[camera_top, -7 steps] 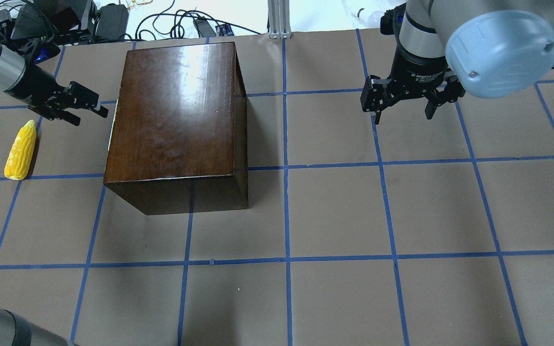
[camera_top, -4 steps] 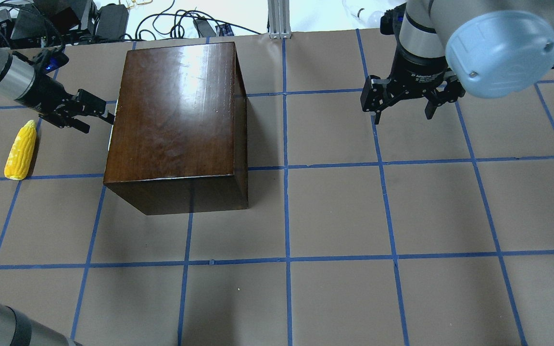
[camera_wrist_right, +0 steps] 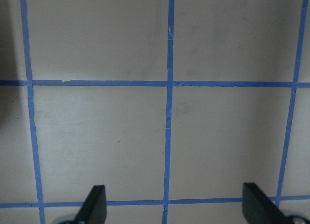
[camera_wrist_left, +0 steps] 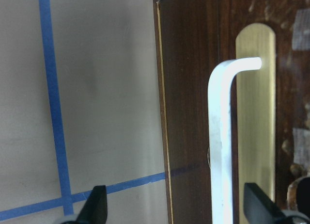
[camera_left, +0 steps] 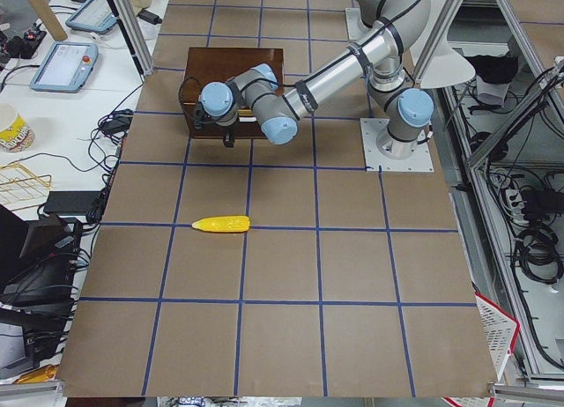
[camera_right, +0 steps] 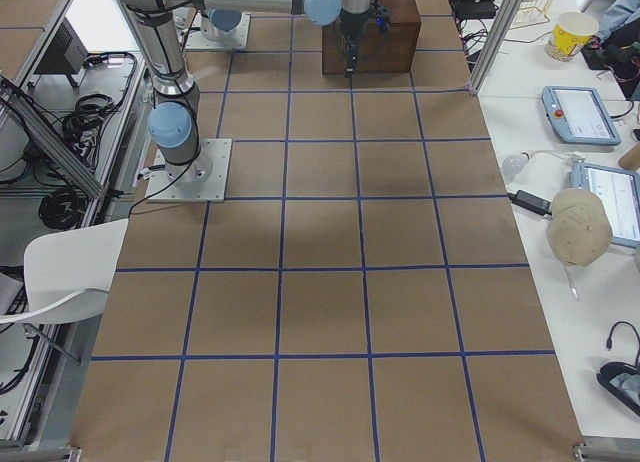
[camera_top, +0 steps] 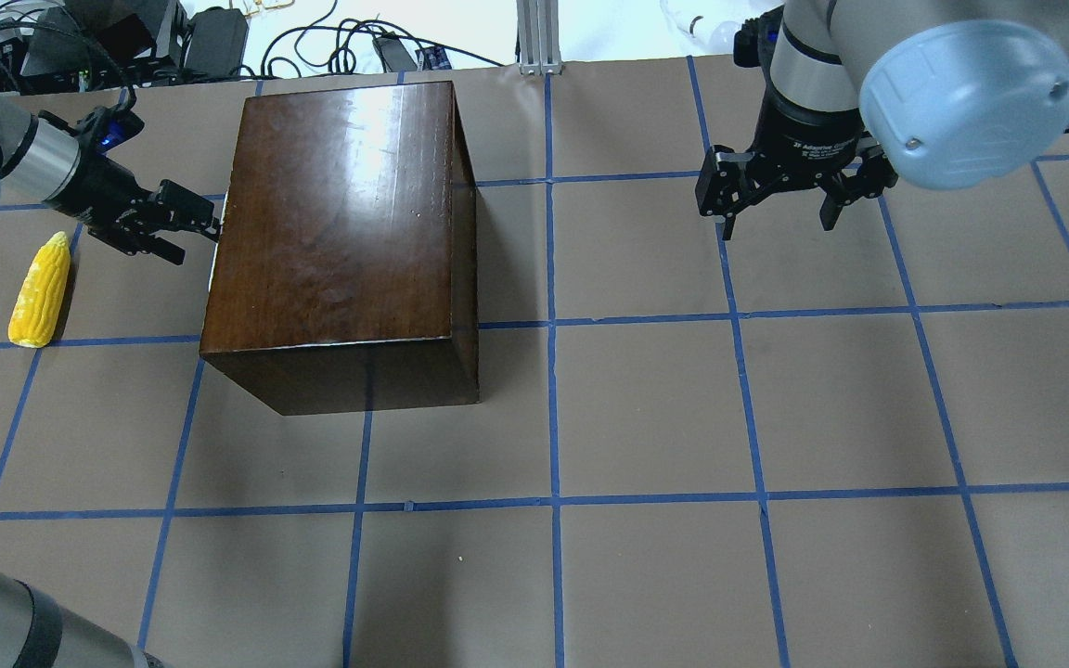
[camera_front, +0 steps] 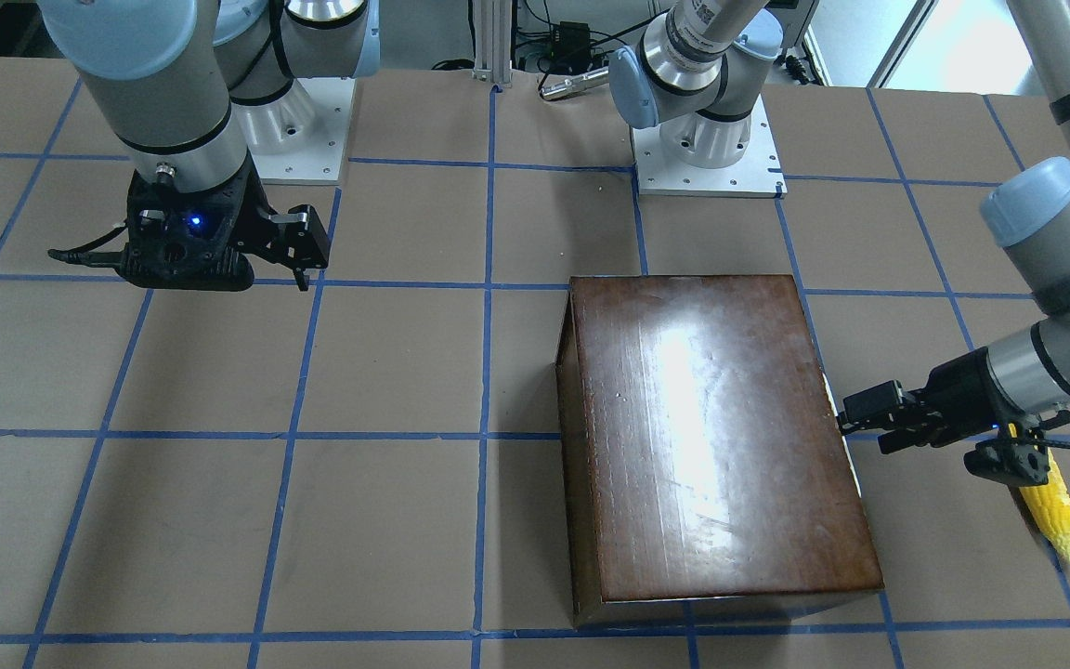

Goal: Open drawer and put corn inside
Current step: 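Close the left gripper on the white drawer handle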

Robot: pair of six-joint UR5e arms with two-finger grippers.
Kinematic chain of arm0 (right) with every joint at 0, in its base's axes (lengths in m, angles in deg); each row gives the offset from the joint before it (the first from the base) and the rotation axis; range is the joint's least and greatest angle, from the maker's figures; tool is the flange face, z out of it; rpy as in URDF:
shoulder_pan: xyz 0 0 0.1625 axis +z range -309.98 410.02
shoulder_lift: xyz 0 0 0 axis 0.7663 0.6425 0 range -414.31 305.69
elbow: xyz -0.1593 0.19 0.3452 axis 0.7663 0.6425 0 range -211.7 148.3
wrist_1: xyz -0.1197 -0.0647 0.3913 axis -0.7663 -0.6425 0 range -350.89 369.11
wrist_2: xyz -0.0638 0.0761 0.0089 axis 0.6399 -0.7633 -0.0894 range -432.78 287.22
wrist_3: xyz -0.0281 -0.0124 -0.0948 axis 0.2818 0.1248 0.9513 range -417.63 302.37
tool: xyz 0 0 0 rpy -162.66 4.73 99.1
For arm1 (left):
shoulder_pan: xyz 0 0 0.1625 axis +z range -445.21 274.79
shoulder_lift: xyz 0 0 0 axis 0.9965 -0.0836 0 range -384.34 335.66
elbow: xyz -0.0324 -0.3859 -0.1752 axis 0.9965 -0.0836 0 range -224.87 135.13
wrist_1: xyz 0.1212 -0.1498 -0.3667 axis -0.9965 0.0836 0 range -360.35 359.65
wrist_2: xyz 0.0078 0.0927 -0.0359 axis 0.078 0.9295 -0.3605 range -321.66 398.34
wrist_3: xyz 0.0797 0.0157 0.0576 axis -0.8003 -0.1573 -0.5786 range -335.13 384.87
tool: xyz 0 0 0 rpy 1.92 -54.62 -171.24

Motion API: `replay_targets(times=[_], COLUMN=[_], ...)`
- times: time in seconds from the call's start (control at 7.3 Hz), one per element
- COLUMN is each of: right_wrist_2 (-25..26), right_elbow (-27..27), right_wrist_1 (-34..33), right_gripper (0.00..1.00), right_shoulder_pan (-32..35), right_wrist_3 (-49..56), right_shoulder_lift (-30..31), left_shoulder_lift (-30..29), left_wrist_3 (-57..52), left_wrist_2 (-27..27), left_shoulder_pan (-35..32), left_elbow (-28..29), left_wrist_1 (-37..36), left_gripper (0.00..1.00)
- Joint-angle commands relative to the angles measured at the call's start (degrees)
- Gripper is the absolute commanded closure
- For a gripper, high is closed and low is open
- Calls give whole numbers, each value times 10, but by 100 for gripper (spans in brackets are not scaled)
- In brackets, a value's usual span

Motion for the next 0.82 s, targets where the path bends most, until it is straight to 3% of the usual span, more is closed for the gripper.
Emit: replay_targets(times=[0.0, 0.68], right_wrist_2=[0, 0], right_elbow=[0, 0], right_wrist_1=[0, 0], right_gripper=[0, 0], right_shoulder_pan=[0, 0], right_wrist_3=[0, 0], right_shoulder_lift=[0, 0], left_shoulder_lift=[-10, -17], left_wrist_3=[-1, -9], left_wrist_2=[0, 2], left_shoulder_pan=[0, 2], left_elbow=[-1, -5], left_wrist_1=[0, -2], left_gripper=[0, 0])
